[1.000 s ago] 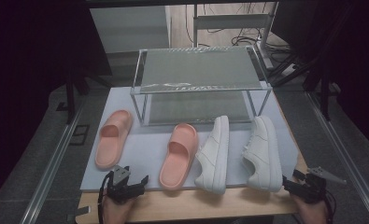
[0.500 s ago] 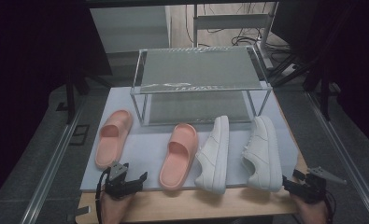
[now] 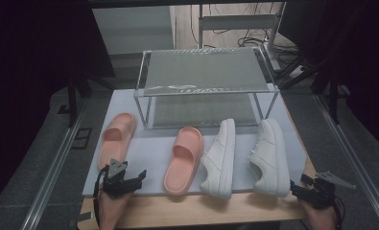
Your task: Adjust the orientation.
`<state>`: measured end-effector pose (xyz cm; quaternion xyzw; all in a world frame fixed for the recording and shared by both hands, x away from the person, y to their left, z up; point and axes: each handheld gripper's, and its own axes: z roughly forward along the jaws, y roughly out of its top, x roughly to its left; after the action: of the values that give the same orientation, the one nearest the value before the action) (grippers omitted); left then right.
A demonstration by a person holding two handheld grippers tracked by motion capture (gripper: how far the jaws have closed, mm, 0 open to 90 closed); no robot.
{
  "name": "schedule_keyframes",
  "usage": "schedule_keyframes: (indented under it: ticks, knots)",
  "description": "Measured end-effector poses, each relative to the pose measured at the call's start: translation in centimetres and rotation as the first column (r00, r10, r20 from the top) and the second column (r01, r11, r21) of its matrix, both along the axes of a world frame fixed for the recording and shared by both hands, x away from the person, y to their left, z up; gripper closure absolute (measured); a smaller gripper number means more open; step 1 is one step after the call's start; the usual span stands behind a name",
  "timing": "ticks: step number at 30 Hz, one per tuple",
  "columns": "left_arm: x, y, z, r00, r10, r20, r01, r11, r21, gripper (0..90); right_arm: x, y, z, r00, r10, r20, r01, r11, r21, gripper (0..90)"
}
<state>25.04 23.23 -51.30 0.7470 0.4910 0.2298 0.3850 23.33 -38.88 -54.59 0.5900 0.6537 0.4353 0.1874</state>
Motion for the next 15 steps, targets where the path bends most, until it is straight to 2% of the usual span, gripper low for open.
schedule_keyframes:
  ticks: [6, 15]
  knots:
    - [0.9, 0.6, 0.9, 0.9999, 0.01, 0.005, -0.01, 0.9999, 0.003, 20.4, 0.0, 0.0, 0.0, 1.0, 0.0, 0.0, 0.0, 1.0, 0.001, 18.3]
    - [1.8, 1.4, 1.3, 0.9998, 0.019, -0.001, -0.019, 0.9998, 0.001, 23.4, 0.0, 0.0, 0.0, 1.0, 0.0, 0.0, 0.0, 1.0, 0.002, 18.4]
